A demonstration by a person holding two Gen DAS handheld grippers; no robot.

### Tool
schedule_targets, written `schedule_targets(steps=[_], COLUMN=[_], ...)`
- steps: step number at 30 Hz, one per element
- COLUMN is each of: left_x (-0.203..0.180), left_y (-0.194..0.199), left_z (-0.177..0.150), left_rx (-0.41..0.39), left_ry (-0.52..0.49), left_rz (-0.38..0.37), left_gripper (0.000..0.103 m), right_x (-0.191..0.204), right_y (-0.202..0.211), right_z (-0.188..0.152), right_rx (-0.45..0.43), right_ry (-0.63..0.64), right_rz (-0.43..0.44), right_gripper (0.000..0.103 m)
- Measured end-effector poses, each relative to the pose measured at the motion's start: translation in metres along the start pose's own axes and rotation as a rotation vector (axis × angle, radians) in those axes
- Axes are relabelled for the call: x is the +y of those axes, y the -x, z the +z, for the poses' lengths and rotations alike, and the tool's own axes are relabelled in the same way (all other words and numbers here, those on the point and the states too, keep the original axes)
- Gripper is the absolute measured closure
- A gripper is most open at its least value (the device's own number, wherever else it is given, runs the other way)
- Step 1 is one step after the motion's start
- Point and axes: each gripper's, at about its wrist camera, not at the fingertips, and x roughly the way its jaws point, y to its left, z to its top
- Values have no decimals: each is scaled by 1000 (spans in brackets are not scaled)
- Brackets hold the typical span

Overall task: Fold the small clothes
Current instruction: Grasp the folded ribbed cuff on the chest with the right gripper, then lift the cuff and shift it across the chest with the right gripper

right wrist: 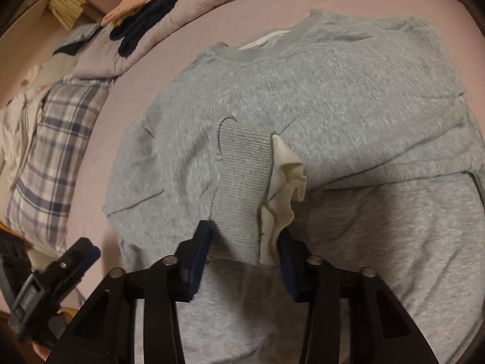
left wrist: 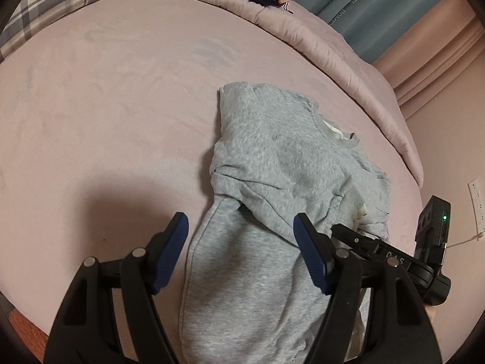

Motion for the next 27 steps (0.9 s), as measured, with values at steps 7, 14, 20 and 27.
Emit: schedule_targets(steps=[7,14,20,27], left_x=[8,10,6,1], left_y=[-3,3,6,6], left_z=[-1,0,1,0], left_rx=[8,-12,-12,-8], left_ry=[31,28,12,-1], left_rz=[4,11,13,17], left_gripper=[31,31,31,31], right_x=[16,32,45,61], right_y=[23,46,68,88], right_z=[-1,8,19,28], right_rx=[-85,-176,-250,-316], right_ry=[99,170,207,256], right_rz=[-52,-64,-53,-66], right_gripper=[88,90,91,92])
